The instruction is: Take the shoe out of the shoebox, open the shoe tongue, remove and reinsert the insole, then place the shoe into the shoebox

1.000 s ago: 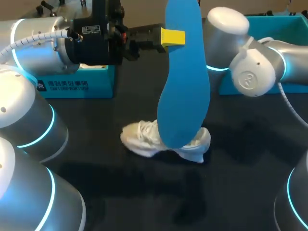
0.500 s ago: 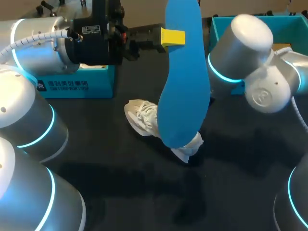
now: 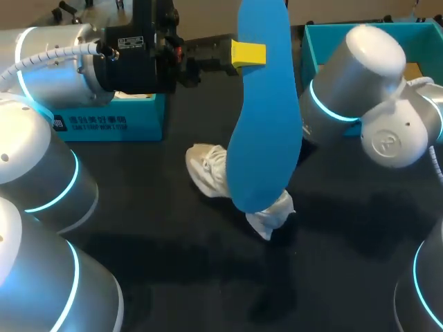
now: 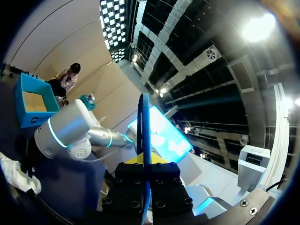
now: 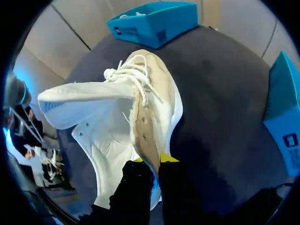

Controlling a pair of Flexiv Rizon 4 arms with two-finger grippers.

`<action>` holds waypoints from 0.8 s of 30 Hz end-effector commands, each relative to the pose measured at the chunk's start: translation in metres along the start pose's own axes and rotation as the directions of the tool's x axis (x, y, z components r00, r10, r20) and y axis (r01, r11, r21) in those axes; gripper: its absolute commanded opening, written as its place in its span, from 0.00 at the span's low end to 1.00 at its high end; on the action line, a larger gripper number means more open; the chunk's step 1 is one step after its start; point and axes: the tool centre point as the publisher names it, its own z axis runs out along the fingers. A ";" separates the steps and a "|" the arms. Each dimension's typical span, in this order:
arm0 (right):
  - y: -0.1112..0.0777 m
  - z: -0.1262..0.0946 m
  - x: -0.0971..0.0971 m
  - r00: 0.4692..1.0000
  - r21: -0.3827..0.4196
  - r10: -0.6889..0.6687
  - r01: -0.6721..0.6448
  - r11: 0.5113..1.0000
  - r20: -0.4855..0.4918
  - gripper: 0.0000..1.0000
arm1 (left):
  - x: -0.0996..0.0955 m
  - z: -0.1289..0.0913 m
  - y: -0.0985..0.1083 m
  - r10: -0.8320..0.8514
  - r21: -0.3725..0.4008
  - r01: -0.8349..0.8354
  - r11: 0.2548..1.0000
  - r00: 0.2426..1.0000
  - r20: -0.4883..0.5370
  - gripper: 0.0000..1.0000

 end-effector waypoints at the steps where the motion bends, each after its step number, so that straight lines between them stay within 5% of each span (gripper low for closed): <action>1: 0.000 -0.003 0.000 0.976 0.012 0.212 -0.212 0.977 -0.056 0.00 | -0.001 0.002 0.000 0.001 0.001 -0.001 1.000 1.000 -0.001 0.00; 8: -0.002 -0.005 0.004 0.889 -0.043 0.453 -0.456 0.889 -0.059 0.00 | -0.001 0.002 0.000 0.001 0.001 -0.001 1.000 1.000 -0.001 0.00; 15: 0.012 -0.006 -0.003 0.793 -0.046 0.597 -0.596 0.801 0.124 0.00 | -0.001 0.002 0.000 0.001 0.001 -0.001 1.000 1.000 -0.001 0.00; 24: 0.027 -0.003 -0.018 0.768 -0.096 0.583 -0.581 0.808 0.263 0.00 | -0.001 0.002 0.000 0.001 0.001 -0.001 1.000 1.000 -0.001 0.00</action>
